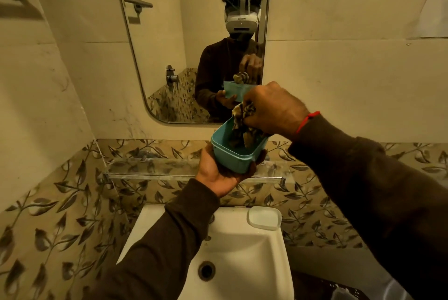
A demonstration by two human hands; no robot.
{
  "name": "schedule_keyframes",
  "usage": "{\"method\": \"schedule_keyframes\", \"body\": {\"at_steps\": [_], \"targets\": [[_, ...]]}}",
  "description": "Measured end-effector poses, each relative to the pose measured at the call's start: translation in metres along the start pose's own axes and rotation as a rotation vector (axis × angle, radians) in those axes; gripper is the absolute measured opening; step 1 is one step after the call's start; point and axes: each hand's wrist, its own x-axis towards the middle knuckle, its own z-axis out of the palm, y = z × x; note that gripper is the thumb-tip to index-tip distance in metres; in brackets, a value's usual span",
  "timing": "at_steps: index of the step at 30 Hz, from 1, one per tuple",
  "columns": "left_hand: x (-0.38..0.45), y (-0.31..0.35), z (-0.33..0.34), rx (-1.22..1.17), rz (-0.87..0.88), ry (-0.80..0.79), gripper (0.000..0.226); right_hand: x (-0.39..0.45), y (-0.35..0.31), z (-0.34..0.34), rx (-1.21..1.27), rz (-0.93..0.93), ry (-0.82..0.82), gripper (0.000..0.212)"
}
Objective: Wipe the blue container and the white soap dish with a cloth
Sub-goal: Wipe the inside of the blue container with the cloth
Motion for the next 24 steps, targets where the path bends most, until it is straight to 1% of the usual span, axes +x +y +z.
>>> {"method": "schedule_keyframes", "body": {"at_steps": [3,6,8,12,16,21,24], "targets": [[0.0,-0.008,0.003,0.016,0.03,-0.008,0.06,-0.004,-0.012,0.009,-0.123,-0.016,0.007,0.034],[-0.001,-0.009,0.004,0.01,0.08,-0.043,0.059,-0.007,-0.019,0.017,-0.139,-0.035,-0.02,0.033],[-0.003,-0.009,0.002,0.038,0.09,-0.037,0.056,-0.007,-0.02,0.02,-0.096,-0.024,-0.081,0.032],[-0.003,-0.01,-0.002,0.064,0.084,0.024,0.061,-0.005,-0.02,0.021,-0.064,-0.028,-0.21,0.026],[-0.003,-0.009,-0.004,0.11,0.116,0.057,0.059,-0.006,-0.023,0.026,0.007,-0.061,-0.277,0.026],[-0.004,-0.005,-0.008,0.068,0.143,0.051,0.053,-0.008,-0.023,0.029,0.142,-0.042,-0.23,0.027],[-0.004,-0.003,-0.006,0.074,0.145,0.064,0.055,-0.01,-0.028,0.03,0.309,-0.096,-0.233,0.022]]}}
